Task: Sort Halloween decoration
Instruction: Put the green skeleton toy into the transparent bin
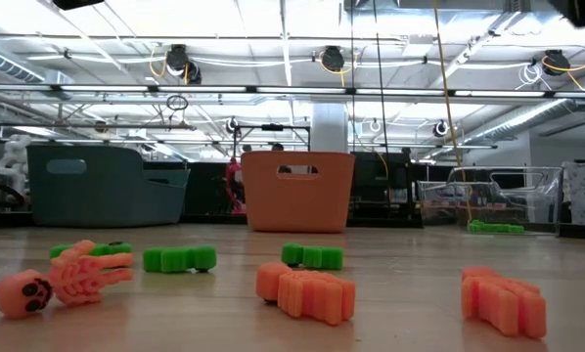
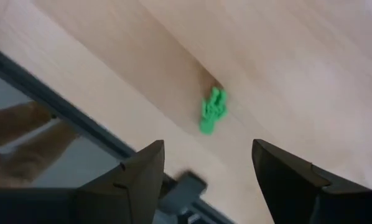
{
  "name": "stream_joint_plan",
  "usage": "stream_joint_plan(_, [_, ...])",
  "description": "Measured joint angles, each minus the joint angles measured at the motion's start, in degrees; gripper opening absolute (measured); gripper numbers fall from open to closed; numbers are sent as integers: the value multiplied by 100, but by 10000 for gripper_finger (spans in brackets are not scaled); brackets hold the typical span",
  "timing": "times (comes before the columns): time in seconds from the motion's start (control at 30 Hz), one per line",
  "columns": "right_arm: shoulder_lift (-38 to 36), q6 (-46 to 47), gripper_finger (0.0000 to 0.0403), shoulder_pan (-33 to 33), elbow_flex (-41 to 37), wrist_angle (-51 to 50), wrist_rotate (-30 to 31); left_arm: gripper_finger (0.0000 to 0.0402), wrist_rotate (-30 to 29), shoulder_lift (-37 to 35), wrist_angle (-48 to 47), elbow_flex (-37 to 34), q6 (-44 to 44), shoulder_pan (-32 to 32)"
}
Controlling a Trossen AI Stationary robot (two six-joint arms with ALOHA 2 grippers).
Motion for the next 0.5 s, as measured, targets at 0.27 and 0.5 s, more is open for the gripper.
stream_joint_plan(0.27, [0, -335, 229, -20, -605, 519, 2, 88, -375, 86, 35, 0, -107, -24])
stream_joint_plan(0.5, [-3, -415, 228, -31, -1148, 1442, -10, 88, -468, 329, 82, 0, -150, -24])
